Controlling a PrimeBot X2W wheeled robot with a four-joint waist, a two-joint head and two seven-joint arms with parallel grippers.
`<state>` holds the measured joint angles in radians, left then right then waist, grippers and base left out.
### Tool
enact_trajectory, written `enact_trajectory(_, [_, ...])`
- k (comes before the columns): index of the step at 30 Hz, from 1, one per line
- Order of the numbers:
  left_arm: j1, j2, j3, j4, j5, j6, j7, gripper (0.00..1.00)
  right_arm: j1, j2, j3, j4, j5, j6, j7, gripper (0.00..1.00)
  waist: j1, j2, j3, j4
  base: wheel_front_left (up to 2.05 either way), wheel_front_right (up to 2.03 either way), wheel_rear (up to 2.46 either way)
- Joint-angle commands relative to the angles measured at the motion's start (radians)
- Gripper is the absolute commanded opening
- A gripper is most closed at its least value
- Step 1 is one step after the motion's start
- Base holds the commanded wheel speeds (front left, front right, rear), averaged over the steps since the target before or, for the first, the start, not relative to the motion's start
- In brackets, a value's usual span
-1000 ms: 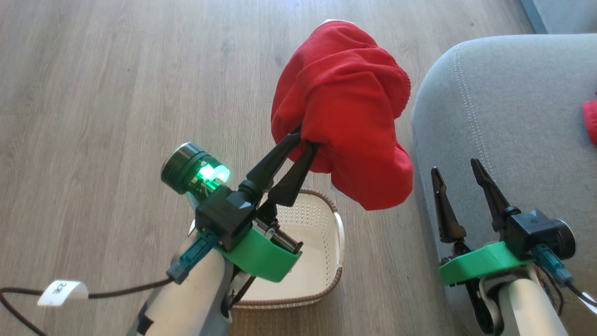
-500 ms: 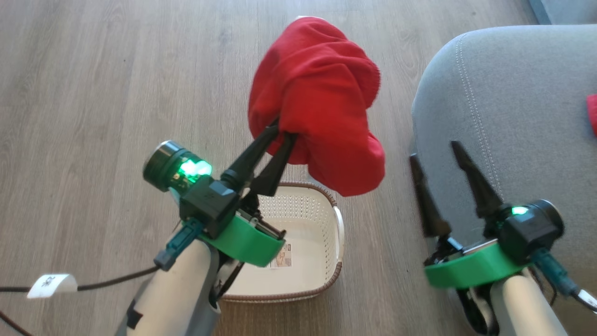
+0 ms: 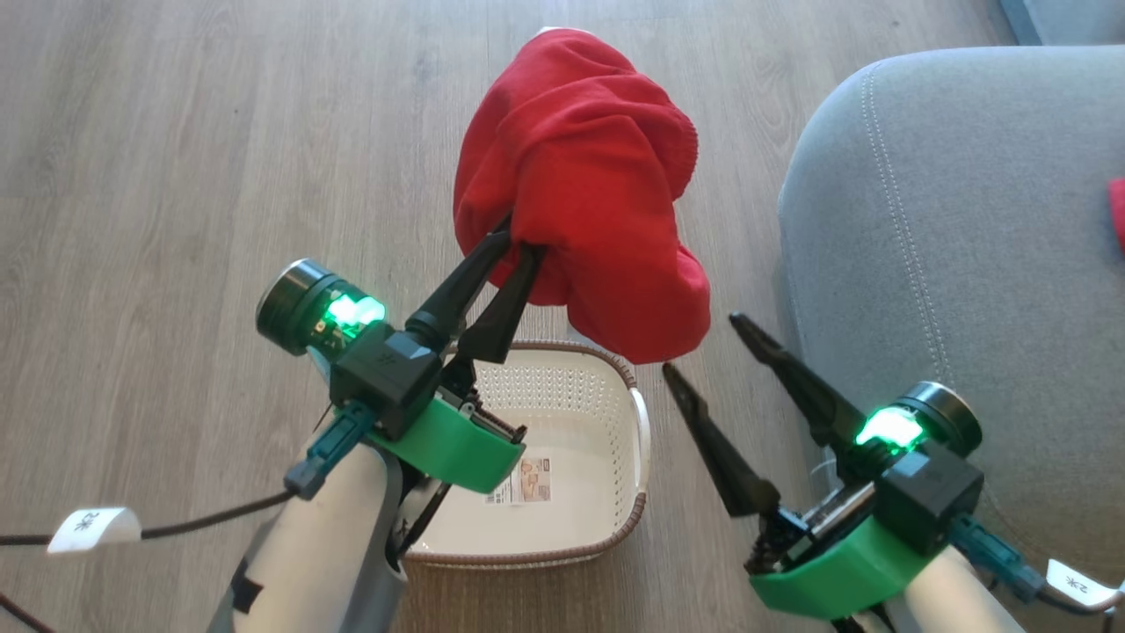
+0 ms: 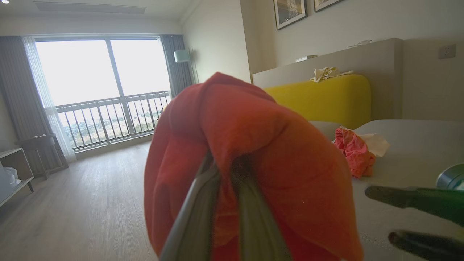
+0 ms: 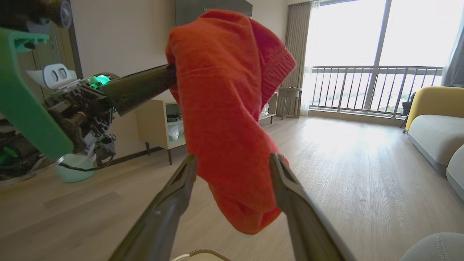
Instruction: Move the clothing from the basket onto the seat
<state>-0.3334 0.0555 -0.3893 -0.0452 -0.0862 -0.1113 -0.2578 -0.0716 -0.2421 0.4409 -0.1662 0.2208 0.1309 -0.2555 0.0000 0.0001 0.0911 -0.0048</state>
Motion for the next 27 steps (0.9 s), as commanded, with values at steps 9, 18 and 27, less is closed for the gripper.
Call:
enact_trajectory(9, [-0.066,-0.004,-0.019,-0.007,0.018,-0.009,-0.004,0.0,-0.062,0.063,0.03,0.006,0.003,0.0,-0.006,1.0,0.0,-0.0001,-0.007,0.022,0.0,0.0,0.0])
enact_trajectory(18, [-0.058,-0.005,-0.108,0.001,0.013,-0.013,-0.004,0.0,-0.113,0.076,0.005,0.073,-0.031,0.0,-0.006,1.0,0.0,-0.0001,-0.026,0.043,0.0,0.0,0.0])
enact_trajectory(27, [-0.047,-0.005,-0.203,0.011,0.008,-0.014,-0.004,0.0,-0.133,0.118,-0.026,0.116,-0.058,0.0,-0.006,1.0,0.0,-0.0001,-0.038,0.065,0.0,0.0,0.0])
